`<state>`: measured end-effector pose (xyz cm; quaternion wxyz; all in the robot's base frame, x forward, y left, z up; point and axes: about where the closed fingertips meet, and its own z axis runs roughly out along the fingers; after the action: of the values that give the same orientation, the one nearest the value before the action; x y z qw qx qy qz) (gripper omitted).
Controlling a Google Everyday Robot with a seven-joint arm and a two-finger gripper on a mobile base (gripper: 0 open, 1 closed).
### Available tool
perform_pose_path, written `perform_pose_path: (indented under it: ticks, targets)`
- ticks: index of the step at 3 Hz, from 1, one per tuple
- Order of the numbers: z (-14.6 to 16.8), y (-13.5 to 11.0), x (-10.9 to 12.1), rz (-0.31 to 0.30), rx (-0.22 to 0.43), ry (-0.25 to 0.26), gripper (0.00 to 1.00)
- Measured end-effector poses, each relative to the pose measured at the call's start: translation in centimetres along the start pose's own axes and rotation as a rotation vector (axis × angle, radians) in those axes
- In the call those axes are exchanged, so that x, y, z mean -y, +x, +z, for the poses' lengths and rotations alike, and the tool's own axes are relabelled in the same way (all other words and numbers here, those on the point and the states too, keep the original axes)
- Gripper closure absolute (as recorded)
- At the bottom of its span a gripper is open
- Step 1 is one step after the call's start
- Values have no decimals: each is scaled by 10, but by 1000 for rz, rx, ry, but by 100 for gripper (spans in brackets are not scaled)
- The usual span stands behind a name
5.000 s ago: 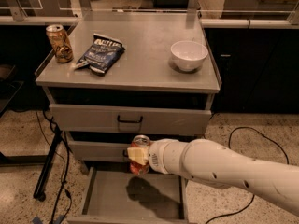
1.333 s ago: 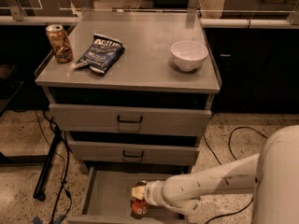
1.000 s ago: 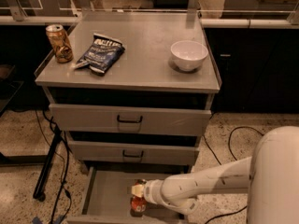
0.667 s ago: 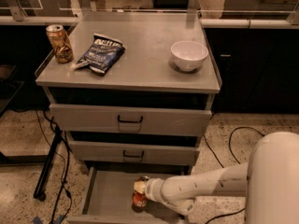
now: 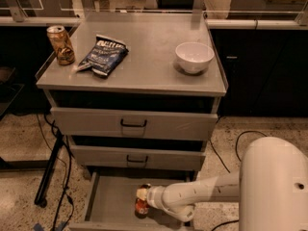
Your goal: Place coke can into bottom drawer
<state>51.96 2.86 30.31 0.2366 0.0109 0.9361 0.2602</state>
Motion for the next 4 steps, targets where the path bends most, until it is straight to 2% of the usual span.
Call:
perform_pose_path:
  ticks: [1, 2, 3, 4]
  targets:
    - [13, 18, 11, 71, 42, 28, 100]
    - [19, 21, 26, 117, 118, 71, 100]
    - [30, 15, 35, 129, 156, 89, 100]
    - [30, 15, 35, 129, 156, 89, 100]
